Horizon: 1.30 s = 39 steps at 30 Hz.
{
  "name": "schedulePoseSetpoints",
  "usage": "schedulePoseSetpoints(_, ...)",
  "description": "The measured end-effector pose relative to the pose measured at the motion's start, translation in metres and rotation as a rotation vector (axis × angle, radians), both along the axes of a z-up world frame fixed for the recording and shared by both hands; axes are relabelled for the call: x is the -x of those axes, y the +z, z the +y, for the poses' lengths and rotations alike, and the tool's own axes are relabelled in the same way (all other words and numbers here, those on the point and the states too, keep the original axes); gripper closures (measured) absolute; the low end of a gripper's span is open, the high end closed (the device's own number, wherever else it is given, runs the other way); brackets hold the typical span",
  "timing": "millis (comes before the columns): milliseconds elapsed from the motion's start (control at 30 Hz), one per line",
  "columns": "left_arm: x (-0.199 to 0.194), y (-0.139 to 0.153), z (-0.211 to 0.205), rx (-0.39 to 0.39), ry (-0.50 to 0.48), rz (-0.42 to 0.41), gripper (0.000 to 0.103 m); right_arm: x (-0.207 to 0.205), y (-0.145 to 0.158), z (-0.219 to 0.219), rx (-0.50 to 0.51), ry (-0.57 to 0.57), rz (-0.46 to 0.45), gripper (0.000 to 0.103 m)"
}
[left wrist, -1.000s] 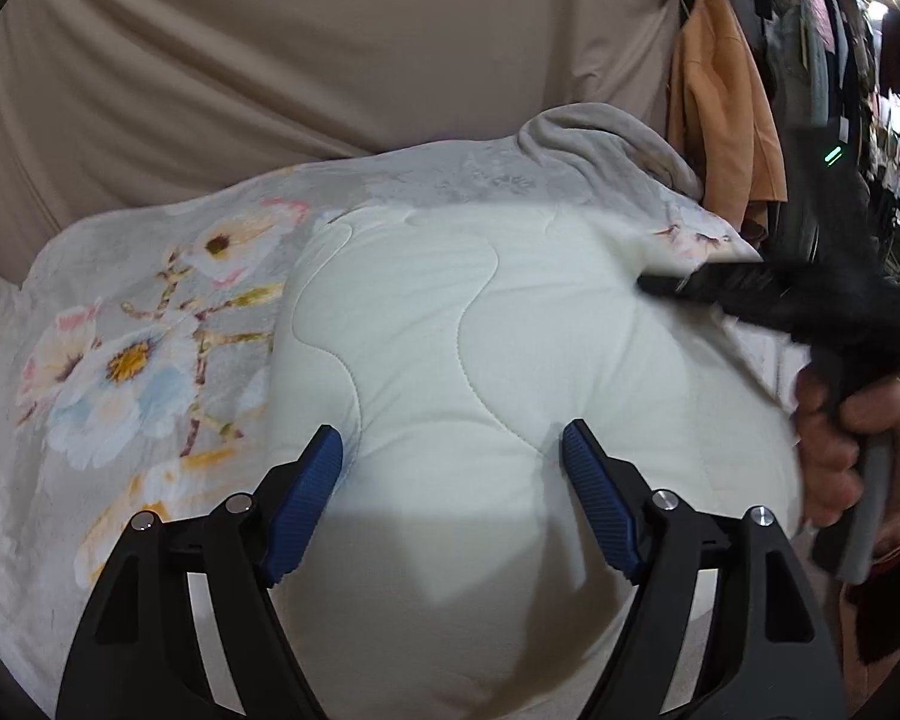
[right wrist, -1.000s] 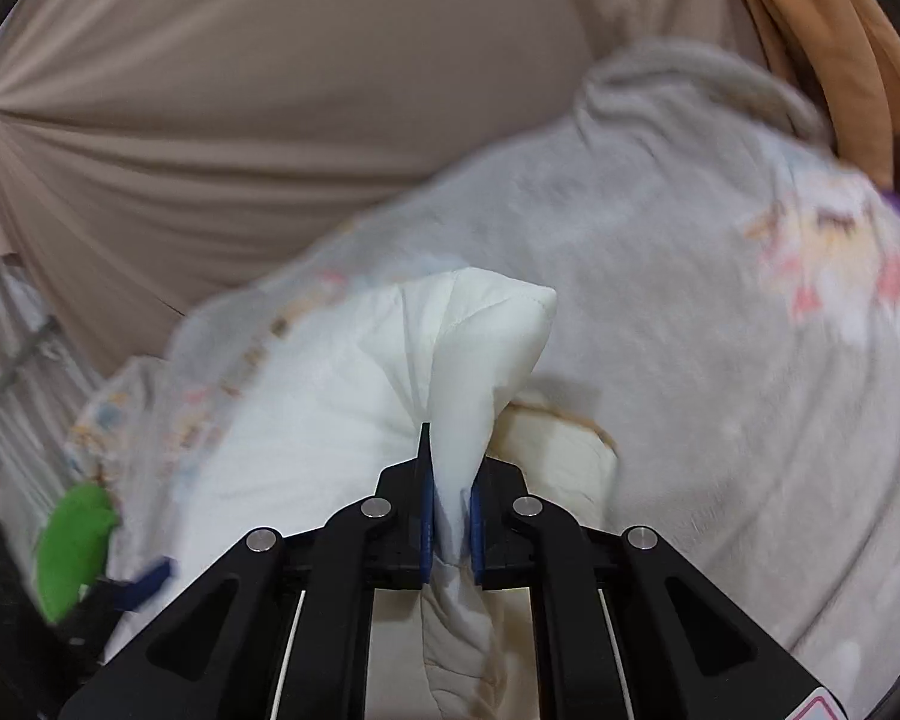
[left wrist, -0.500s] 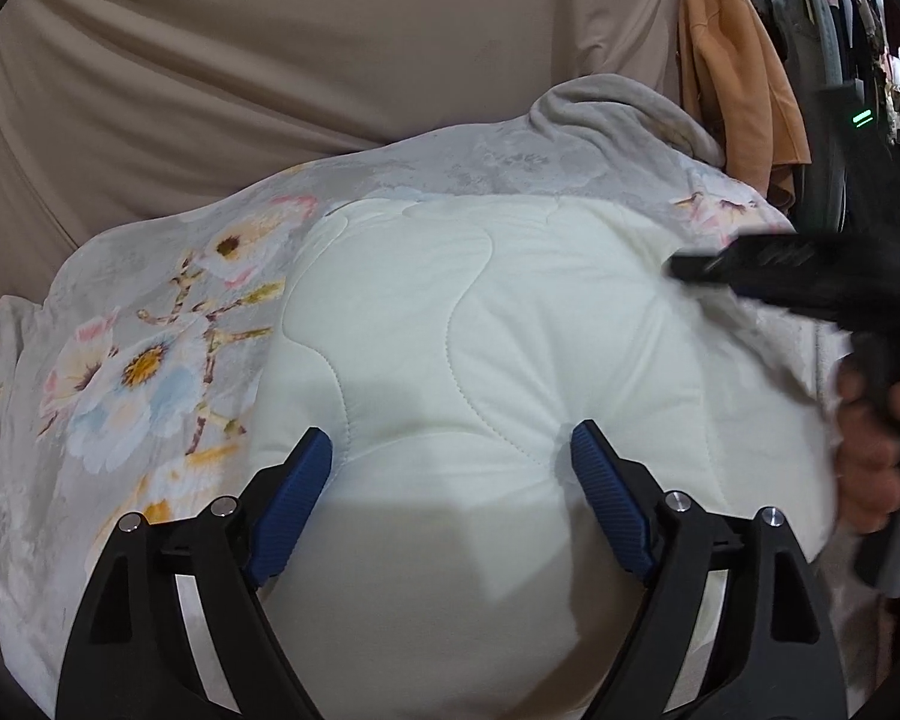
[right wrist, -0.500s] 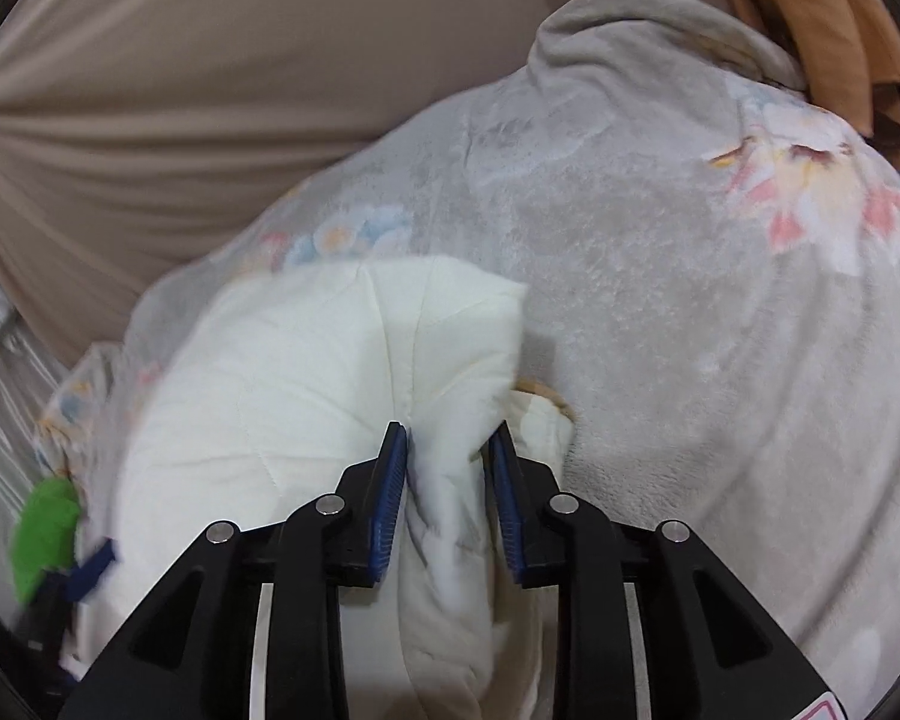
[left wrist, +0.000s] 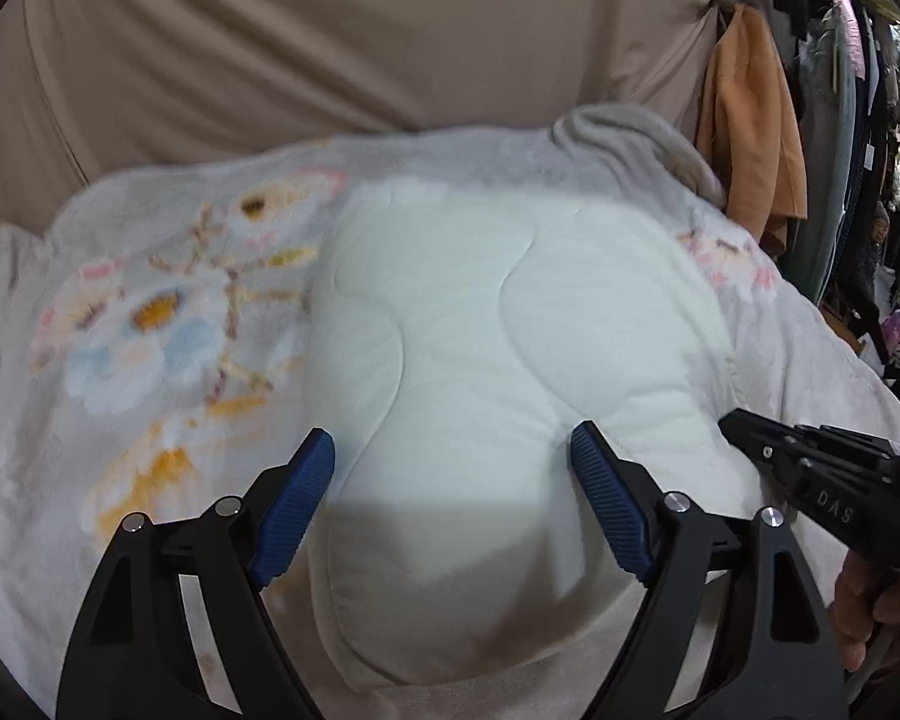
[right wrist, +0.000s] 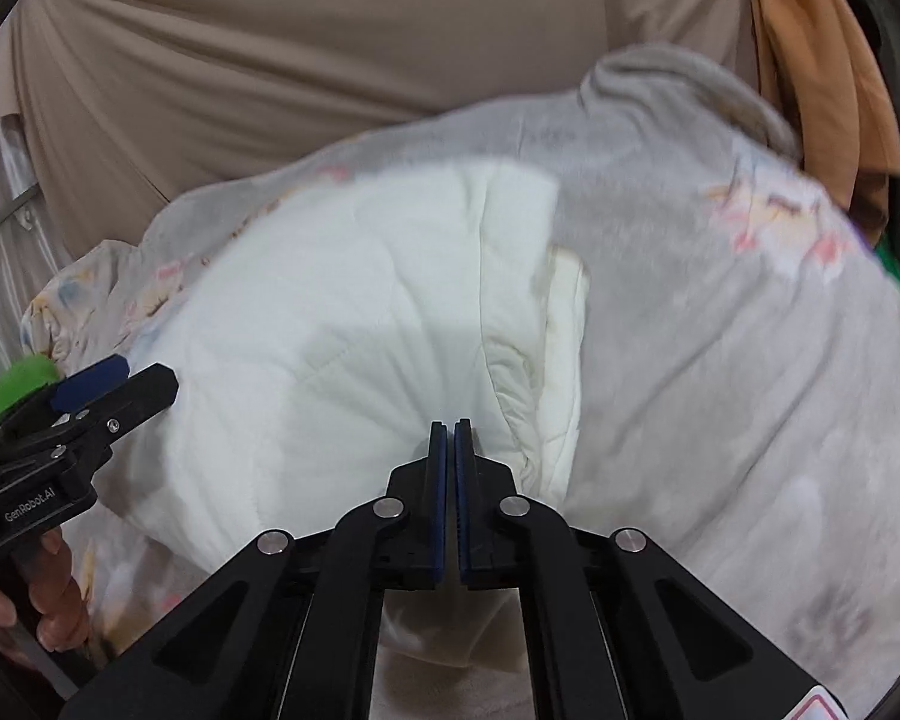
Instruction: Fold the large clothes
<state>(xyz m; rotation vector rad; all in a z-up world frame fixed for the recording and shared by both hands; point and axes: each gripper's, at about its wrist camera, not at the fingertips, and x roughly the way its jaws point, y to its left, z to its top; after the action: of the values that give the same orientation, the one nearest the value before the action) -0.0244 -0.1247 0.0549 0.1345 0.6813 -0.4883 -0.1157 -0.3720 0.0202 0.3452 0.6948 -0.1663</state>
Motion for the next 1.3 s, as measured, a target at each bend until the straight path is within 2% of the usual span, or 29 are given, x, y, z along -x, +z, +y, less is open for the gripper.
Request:
schedulePoseSetpoints(200,0.001,-0.016,-0.003,-0.044,0.023,-0.034,0.018,-0.003,-0.024,-0.018,-0.131,0.016,-0.028,0.103)
schedulePoseSetpoints(300,0.002,-0.017,-0.005,-0.051,0.037,-0.043,0.018,0.004,-0.017,-0.022,-0.172,0.008,-0.042,0.103)
schedulePoseSetpoints(367,0.002,-0.016,-0.004,-0.048,0.04,-0.039,0.018,0.015,0.007,-0.015,-0.158,-0.016,-0.079,0.1)
schedulePoseSetpoints(400,0.002,-0.015,-0.004,-0.044,0.039,-0.036,0.018,0.022,0.022,-0.008,-0.121,-0.015,-0.113,0.1)
schedulePoseSetpoints(467,0.002,-0.015,-0.003,-0.037,0.039,-0.032,0.018,0.025,0.037,0.004,-0.059,-0.021,-0.123,0.1)
schedulePoseSetpoints(533,0.002,-0.015,-0.003,-0.037,0.04,-0.032,0.018,0.016,0.031,0.013,-0.029,-0.003,-0.071,0.1)
schedulePoseSetpoints(600,0.002,-0.015,-0.003,-0.035,0.034,-0.03,0.018,0.002,0.005,0.014,-0.045,0.004,0.008,0.103)
schedulePoseSetpoints(667,0.005,-0.015,-0.005,-0.05,0.026,-0.038,0.018,-0.002,-0.012,0.014,-0.053,-0.007,0.009,0.103)
schedulePoseSetpoints(733,0.006,-0.017,-0.006,-0.064,0.034,-0.049,0.018,0.007,0.001,0.013,-0.071,-0.021,-0.009,0.103)
schedulePoseSetpoints(867,0.004,-0.016,-0.002,-0.039,0.03,-0.032,0.018,0.032,0.038,0.009,-0.07,-0.042,-0.132,0.101)
schedulePoseSetpoints(933,0.004,-0.013,0.0,-0.027,0.026,-0.027,0.018,0.036,0.05,-0.005,-0.082,-0.063,-0.17,0.097)
schedulePoseSetpoints(1033,0.006,0.002,0.014,0.062,0.003,-0.009,0.02,0.033,0.054,-0.041,-0.111,-0.136,-0.173,0.092)
schedulePoseSetpoints(1167,0.01,0.029,0.017,0.099,-0.012,-0.058,0.02,0.009,0.048,-0.076,-0.221,-0.118,-0.149,0.088)
schedulePoseSetpoints(1300,0.003,0.04,0.008,0.105,-0.039,-0.069,0.02,-0.023,0.043,-0.094,-0.349,-0.067,-0.149,0.065)
